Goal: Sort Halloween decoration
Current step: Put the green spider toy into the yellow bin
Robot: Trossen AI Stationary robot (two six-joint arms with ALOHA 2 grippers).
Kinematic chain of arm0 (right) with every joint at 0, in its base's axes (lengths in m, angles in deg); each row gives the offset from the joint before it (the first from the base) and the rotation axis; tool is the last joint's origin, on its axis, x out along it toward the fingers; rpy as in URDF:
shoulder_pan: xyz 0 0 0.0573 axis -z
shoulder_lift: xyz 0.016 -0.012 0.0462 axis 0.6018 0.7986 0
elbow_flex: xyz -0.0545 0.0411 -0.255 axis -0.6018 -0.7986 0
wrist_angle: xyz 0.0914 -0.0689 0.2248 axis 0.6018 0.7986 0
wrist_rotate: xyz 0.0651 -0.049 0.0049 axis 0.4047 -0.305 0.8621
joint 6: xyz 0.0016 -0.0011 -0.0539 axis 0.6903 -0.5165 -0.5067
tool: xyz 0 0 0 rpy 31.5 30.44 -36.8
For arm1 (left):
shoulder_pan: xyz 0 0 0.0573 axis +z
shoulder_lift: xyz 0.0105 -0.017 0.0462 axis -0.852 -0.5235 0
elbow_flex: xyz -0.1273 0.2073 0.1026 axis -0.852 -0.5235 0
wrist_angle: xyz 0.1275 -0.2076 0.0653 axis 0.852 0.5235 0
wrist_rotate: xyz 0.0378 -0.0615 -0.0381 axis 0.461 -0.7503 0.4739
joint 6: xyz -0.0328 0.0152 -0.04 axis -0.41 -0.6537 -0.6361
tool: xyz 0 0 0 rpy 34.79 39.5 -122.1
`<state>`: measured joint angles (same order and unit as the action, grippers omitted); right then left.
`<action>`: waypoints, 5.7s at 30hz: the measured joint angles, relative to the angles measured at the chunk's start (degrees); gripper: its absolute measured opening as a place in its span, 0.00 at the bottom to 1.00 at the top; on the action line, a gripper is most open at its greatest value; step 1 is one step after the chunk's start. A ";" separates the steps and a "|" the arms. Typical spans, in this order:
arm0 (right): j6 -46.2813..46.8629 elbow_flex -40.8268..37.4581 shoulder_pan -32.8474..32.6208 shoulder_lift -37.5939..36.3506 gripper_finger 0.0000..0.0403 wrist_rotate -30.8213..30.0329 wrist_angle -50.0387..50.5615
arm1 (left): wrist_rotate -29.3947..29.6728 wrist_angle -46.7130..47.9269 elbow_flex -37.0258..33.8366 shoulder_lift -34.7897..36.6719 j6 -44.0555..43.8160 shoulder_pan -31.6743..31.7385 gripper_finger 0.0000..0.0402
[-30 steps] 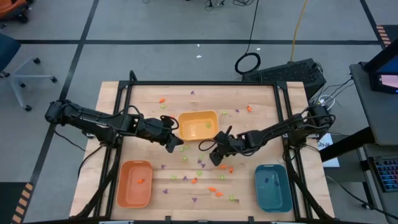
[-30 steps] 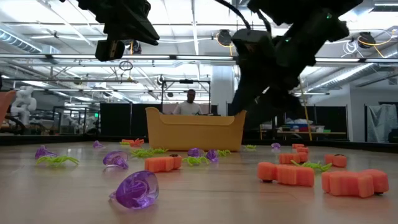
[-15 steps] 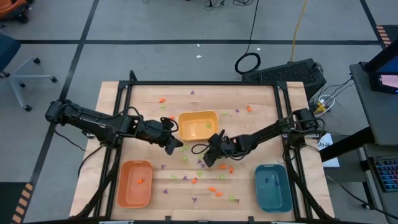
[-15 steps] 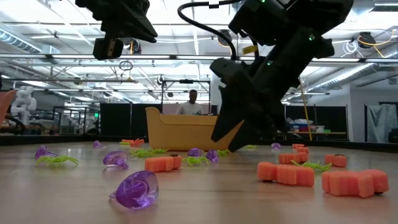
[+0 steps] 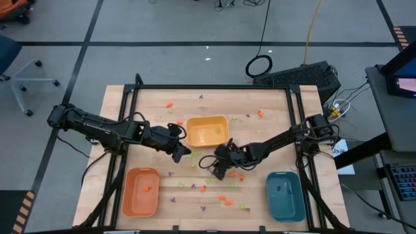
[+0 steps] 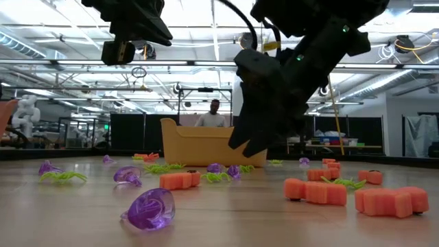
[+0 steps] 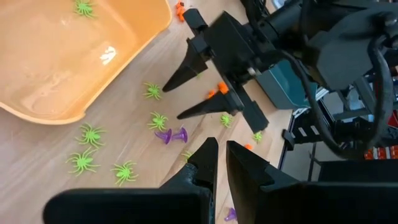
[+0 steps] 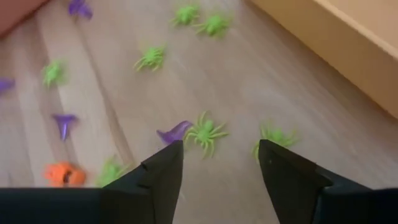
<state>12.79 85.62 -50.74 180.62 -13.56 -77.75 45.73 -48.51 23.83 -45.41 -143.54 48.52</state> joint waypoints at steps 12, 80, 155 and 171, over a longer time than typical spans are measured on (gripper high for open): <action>-13.04 0.01 0.16 -0.02 0.30 -6.23 0.03 | 0.04 0.01 0.00 0.00 0.02 0.00 0.08; -7.77 -0.07 0.20 4.54 0.46 -10.77 -1.83 | 0.92 -0.20 0.02 0.02 -1.55 -0.97 0.08; -8.16 14.67 1.26 5.13 0.15 8.28 22.07 | 4.28 0.97 0.02 0.02 -1.42 -1.40 0.08; -11.56 14.67 1.31 -1.68 0.15 9.11 27.03 | 2.93 1.53 0.02 0.02 -1.55 -1.38 0.08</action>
<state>1.23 100.29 -49.43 178.94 -4.44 -50.72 48.66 -46.97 23.85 -45.39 -145.09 47.14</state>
